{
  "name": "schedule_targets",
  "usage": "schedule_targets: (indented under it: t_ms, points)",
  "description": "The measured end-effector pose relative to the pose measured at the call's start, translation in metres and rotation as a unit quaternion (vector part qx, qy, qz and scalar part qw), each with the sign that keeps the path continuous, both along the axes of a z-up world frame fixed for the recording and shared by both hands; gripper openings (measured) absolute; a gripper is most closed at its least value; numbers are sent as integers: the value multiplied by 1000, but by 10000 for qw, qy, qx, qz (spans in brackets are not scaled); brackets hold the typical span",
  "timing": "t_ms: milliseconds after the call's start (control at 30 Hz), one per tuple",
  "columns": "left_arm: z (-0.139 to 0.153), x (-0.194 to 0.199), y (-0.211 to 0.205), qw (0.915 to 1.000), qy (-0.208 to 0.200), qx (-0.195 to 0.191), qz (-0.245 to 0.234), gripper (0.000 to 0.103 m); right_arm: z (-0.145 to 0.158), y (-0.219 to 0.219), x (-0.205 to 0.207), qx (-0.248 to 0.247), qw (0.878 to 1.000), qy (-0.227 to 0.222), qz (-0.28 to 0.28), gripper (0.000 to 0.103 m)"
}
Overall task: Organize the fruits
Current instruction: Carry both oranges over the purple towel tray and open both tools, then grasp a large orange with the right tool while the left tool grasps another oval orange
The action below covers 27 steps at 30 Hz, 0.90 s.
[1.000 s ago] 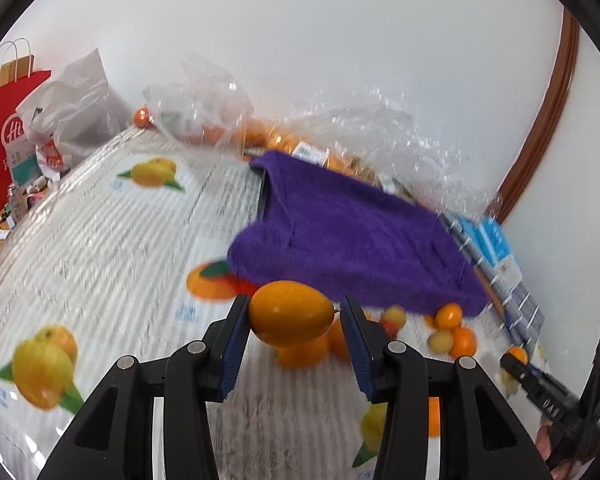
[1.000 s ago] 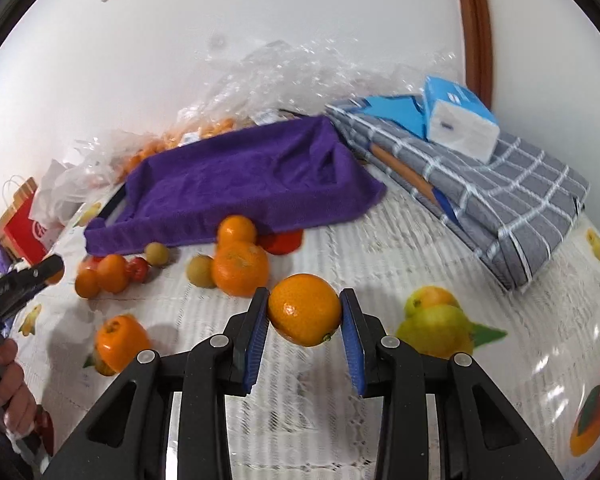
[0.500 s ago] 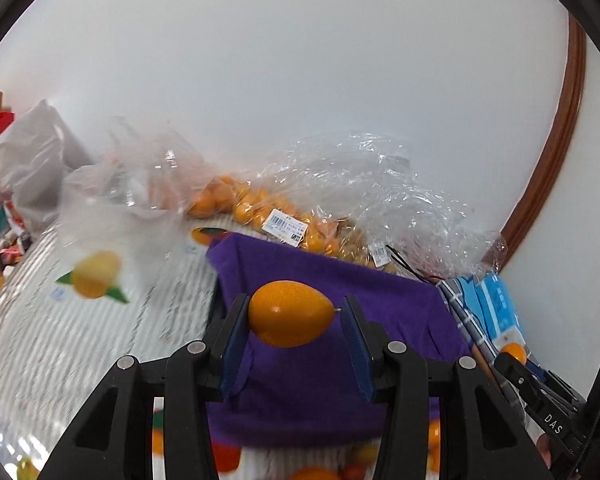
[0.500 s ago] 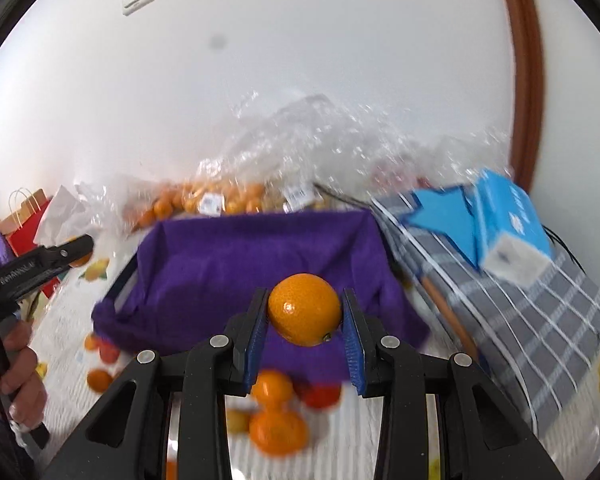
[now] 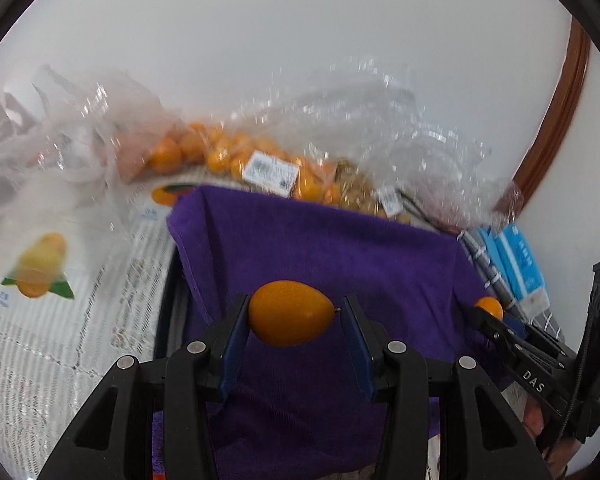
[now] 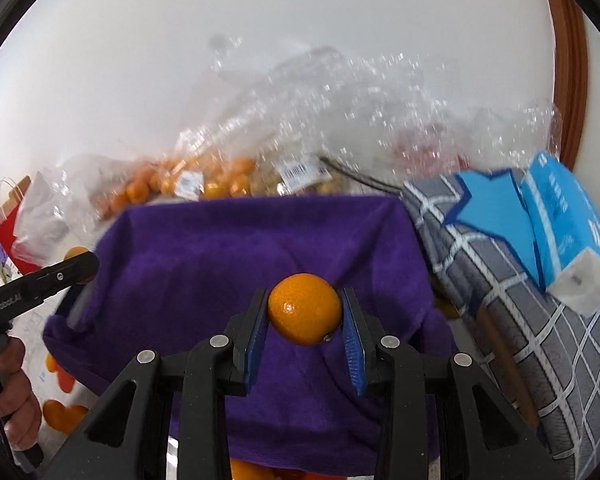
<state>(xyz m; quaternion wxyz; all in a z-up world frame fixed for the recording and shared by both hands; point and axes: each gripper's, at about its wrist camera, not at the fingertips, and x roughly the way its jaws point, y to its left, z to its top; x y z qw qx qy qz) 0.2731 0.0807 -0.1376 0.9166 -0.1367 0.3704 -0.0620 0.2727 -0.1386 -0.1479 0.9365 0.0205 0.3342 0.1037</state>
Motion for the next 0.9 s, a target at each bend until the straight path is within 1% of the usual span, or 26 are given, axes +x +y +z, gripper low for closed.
schedule_targets:
  t_ms: [67, 167, 267, 433, 567, 633, 667, 700, 800, 867, 900]
  points:
    - [1, -2, 2, 10000, -6, 23, -7, 43, -5, 0, 4, -52, 9999, 106, 18, 35]
    - [0, -2, 3, 9999, 30, 145, -8, 43, -9, -2, 10, 11, 9996, 266, 54, 35]
    - [-3, 1, 1, 9997, 199, 159, -67, 43, -13, -2, 13, 40, 9993, 370, 61, 35]
    - [-11, 4, -5, 9985, 487, 173, -154, 44, -18, 1, 16, -47, 9988, 480, 21, 35]
    - [-15, 5, -10, 9976, 638, 179, -218, 44, -20, 5, 15, -148, 9989, 454, -2, 36]
    - [-13, 3, -12, 9976, 619, 216, -221, 44, -20, 5, 13, -153, 9990, 427, 36, 42]
    - [-13, 3, -13, 9977, 592, 230, -237, 44, -20, 5, 12, -135, 9991, 403, 60, 52]
    - [-12, 3, -14, 9976, 576, 275, -253, 44, -18, 5, 9, -136, 9994, 328, 60, 59]
    - [-9, 2, -16, 9977, 478, 390, -264, 46, -9, 5, -3, -264, 9996, 35, -36, 68]
    - [-4, 0, -13, 9986, 341, 317, -255, 53, -2, 2, -12, -255, 9995, -148, -151, 70]
    - [-3, -1, -11, 9990, 285, 228, -248, 59, 1, -1, -16, -226, 9992, -202, -253, 70]
